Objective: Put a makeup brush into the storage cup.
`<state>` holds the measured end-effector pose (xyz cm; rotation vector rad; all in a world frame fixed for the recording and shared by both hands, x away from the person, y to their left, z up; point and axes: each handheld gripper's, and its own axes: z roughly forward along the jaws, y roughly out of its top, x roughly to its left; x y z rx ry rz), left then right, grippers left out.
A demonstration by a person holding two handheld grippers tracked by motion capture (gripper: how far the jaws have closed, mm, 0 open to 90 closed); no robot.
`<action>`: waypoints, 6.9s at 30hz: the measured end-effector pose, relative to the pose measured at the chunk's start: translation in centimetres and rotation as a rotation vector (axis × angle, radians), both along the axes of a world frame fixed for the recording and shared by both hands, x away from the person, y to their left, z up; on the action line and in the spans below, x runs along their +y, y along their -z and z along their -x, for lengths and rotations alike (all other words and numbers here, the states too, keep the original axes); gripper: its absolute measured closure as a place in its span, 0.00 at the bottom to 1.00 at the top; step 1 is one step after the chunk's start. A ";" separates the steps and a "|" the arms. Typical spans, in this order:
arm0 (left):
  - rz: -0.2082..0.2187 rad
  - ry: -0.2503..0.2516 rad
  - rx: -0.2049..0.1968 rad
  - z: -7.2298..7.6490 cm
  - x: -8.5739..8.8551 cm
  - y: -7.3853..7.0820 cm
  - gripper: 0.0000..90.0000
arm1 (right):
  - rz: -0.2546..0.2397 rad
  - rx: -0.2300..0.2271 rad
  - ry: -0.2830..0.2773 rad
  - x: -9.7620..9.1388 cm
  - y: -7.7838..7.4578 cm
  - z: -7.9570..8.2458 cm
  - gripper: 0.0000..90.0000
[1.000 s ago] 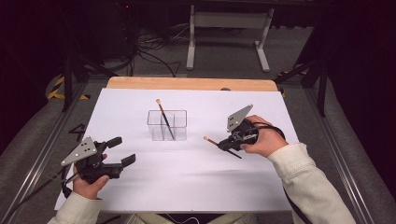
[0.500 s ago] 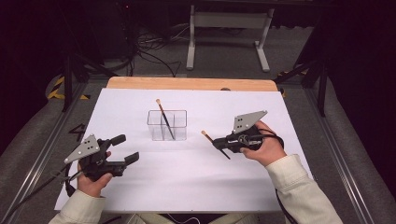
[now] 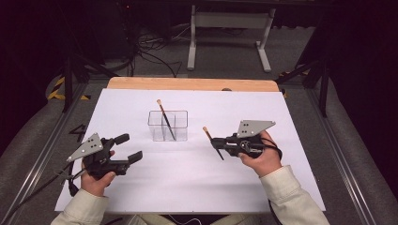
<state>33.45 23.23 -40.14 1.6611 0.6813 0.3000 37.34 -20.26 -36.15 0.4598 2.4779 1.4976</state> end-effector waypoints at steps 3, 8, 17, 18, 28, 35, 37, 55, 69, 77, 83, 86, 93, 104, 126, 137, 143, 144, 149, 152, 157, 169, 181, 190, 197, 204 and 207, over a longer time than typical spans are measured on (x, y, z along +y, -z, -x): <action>0.012 0.004 0.000 -0.1 -0.1 -0.1 0.16 | -0.021 -0.010 0.014 0.4 0.2 0.4 0.94; 0.006 0.025 -0.020 -0.4 -1.1 -0.5 0.16 | -0.068 -0.019 0.054 0.3 0.7 0.7 0.94; 0.008 0.082 -0.042 -0.9 -3.9 -1.3 0.17 | -0.117 -0.030 0.095 0.3 0.9 1.5 0.94; 0.008 0.093 -0.049 -1.1 -4.5 -1.4 0.17 | -0.120 -0.027 0.094 0.4 0.9 1.6 0.94; 0.017 0.145 -0.069 -1.7 -7.4 -1.8 0.18 | -0.157 -0.015 0.092 0.7 1.4 1.9 0.94; 0.040 0.167 -0.080 -1.9 -8.7 -2.1 0.22 | -0.186 -0.015 0.083 1.3 1.7 2.1 0.94; 0.039 0.171 -0.083 -2.0 -8.8 -2.1 0.22 | -0.199 -0.012 0.085 1.4 1.8 2.1 0.94; 0.059 0.239 -0.087 -1.9 -11.2 -2.5 0.29 | -0.250 -0.053 0.057 3.1 2.6 2.6 0.94; 0.061 0.300 -0.055 -1.9 -12.3 -2.3 0.51 | -0.244 -0.074 0.024 4.1 3.3 2.8 0.94; 0.048 0.305 -0.061 -1.5 -12.7 -2.2 0.69 | -0.231 -0.076 0.004 4.8 3.8 3.0 0.94; 0.031 0.297 -0.068 -1.3 -12.8 -2.2 0.84 | -0.230 -0.078 -0.006 4.9 3.8 3.1 0.94; 0.040 0.304 -0.059 -1.4 -12.6 -2.2 0.92 | -0.232 -0.084 -0.015 5.1 3.8 3.1 0.94; 0.031 0.313 -0.068 -1.3 -12.5 -2.4 0.93 | -0.235 -0.084 -0.023 5.1 3.8 3.2 0.93; -0.009 0.270 -0.079 -1.3 -12.5 -3.7 0.93 | -0.241 -0.095 -0.005 4.4 3.7 3.0 0.64; -0.030 0.219 -0.068 -3.6 -11.8 -6.4 0.93 | -0.290 -0.122 0.183 -0.5 3.4 2.6 0.27; -0.020 0.222 -0.053 -5.1 -11.3 -7.2 0.93 | -0.293 -0.128 0.270 -2.5 3.6 2.2 0.21; 0.003 0.221 -0.056 -6.1 -10.5 -7.9 0.93 | -0.294 -0.131 0.299 -3.4 3.7 2.4 0.21; 0.006 0.218 -0.057 -6.2 -10.4 -8.0 0.93 | -0.294 -0.129 0.302 -3.5 3.7 2.4 0.21; 0.009 0.199 -0.059 -6.7 -10.1 -8.2 0.93 | -0.294 -0.131 0.321 -4.1 3.8 2.7 0.21; 0.007 0.183 -0.063 -7.0 -9.9 -8.4 0.93 | -0.292 -0.135 0.338 -4.6 3.8 3.0 0.21; 0.012 0.155 -0.075 -7.3 -9.6 -8.6 0.93 | -0.301 -0.138 0.368 -5.3 3.8 3.2 0.20; -0.022 0.067 -0.101 -8.1 -9.4 -8.5 0.93 | -0.300 -0.139 0.395 -6.3 3.8 3.9 0.20; -0.074 -0.035 -0.127 -8.1 -9.2 -8.5 0.93 | -0.296 -0.139 0.411 -6.8 3.9 4.1 0.20; -0.088 -0.090 -0.139 -8.3 -9.1 -8.2 0.93 | -0.289 -0.136 0.409 -6.6 4.0 4.1 0.19; -0.109 -0.107 -0.144 -8.4 -9.2 -8.1 0.93 | -0.286 -0.132 0.406 -6.5 4.1 4.1 0.19; -0.118 -0.111 -0.111 -9.1 -9.4 -7.2 0.93 | -0.282 -0.132 0.404 -6.4 4.2 4.1 0.19; -0.123 -0.114 -0.103 -9.5 -9.4 -6.8 0.93 | -0.283 -0.132 0.402 -6.5 4.2 4.0 0.19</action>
